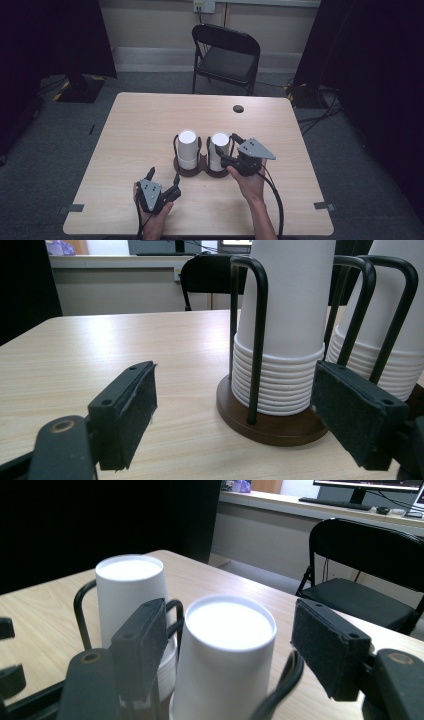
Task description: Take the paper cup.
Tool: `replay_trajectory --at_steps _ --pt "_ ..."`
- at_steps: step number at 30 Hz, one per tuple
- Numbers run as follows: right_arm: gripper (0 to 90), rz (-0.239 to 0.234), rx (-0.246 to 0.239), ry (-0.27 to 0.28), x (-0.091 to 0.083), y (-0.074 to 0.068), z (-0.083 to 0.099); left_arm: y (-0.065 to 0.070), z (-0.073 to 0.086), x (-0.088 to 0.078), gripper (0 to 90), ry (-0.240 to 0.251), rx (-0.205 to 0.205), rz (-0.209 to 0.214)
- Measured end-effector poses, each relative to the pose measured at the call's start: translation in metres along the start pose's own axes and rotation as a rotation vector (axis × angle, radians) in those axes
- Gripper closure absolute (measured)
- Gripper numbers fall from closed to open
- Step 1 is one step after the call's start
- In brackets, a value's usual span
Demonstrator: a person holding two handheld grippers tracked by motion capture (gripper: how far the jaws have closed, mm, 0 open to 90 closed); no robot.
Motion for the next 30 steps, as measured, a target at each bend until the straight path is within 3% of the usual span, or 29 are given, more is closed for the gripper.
replay_trajectory --at_steps 5,30 --pt "24.7 -0.015 0.012 -0.011 0.014 0.002 -0.006 0.0 0.0 0.0 18.4 0.0 0.001 0.003" --pt "29.4 -0.036 0.038 -0.062 0.043 0.005 0.006 0.0 0.0 -0.001 18.1 0.004 -0.001 0.001"
Point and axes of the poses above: each handheld gripper's, and its own axes: x roughly forward along the jaws, z roughly out of its underside, y roughly to its right, the point moved 4 cm from there along x, roughly forward along the jaws, and after that the axes turned 10 degrees about -y, right-handed, at the moved point
